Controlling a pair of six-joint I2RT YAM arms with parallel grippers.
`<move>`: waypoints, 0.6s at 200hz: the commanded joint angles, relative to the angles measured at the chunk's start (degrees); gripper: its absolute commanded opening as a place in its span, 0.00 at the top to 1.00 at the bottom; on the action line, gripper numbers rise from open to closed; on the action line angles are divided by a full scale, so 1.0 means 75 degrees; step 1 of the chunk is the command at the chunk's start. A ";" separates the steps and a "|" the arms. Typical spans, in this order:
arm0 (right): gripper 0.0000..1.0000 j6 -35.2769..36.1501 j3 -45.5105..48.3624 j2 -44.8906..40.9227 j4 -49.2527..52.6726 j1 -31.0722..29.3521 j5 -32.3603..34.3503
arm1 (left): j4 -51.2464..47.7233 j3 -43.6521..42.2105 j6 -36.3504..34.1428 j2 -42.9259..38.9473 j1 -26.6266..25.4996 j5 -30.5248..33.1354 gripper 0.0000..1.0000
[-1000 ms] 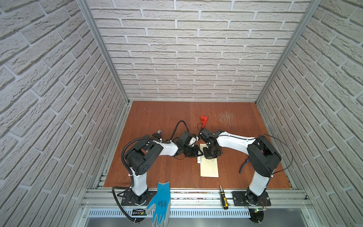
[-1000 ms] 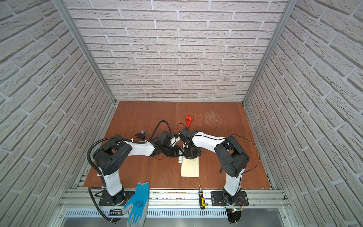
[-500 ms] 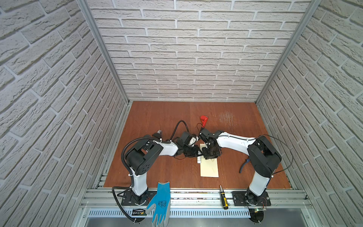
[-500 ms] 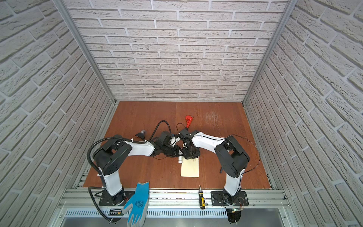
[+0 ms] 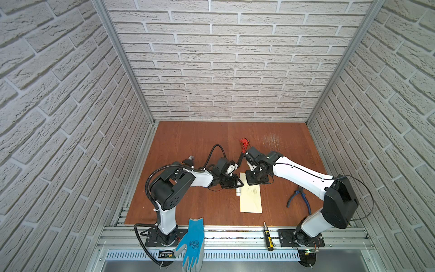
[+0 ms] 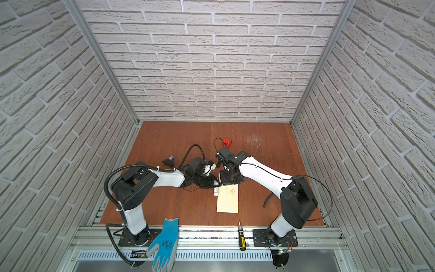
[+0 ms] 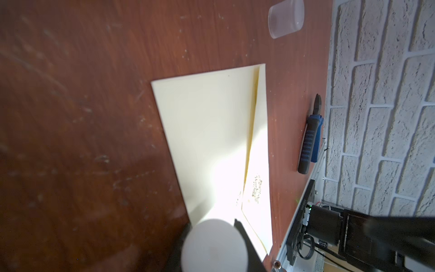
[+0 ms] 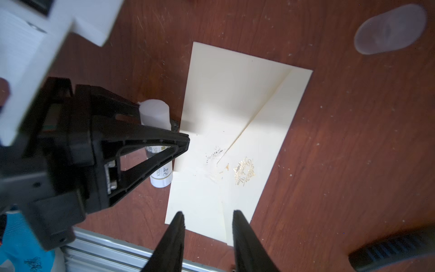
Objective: Place the letter into the envelope and seal it
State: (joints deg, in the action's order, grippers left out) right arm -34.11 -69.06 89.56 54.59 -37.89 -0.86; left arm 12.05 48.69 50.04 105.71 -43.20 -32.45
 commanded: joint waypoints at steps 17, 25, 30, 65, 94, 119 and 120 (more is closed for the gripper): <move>0.94 0.0007 0.0221 0.0109 0.0460 0.0013 0.0325 | -0.0635 -0.0223 -0.0075 0.0117 -0.0006 0.0300 1.00; 0.94 -0.0005 0.0293 0.0207 0.0384 0.0024 0.0332 | -0.0638 -0.0223 -0.0080 0.0118 -0.0017 0.0307 1.00; 0.94 -0.0009 0.0338 0.0287 0.0310 0.0024 0.0295 | -0.0649 -0.0224 -0.0081 0.0116 -0.0017 0.0307 1.00; 0.94 -0.0055 0.0599 0.0797 -0.0227 0.0025 0.0109 | -0.0681 -0.0209 -0.0078 0.0099 -0.0046 0.0307 1.00; 0.95 -0.0062 0.0699 0.1183 -0.0576 0.0024 -0.0037 | -0.0722 -0.0207 -0.0092 0.0057 -0.0053 0.0319 1.00; 0.94 -0.0080 0.0787 0.1482 -0.0812 0.0025 -0.0134 | -0.0720 -0.0218 -0.0103 0.0041 -0.0043 0.0318 1.00; 0.94 -0.0080 0.0790 0.1497 -0.0817 0.0025 -0.0138 | -0.0718 -0.0214 -0.0094 0.0040 -0.0042 0.0313 1.00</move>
State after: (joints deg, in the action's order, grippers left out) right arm -34.11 -64.07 99.50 51.35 -37.71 -0.91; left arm 12.01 48.69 50.04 105.69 -43.38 -32.42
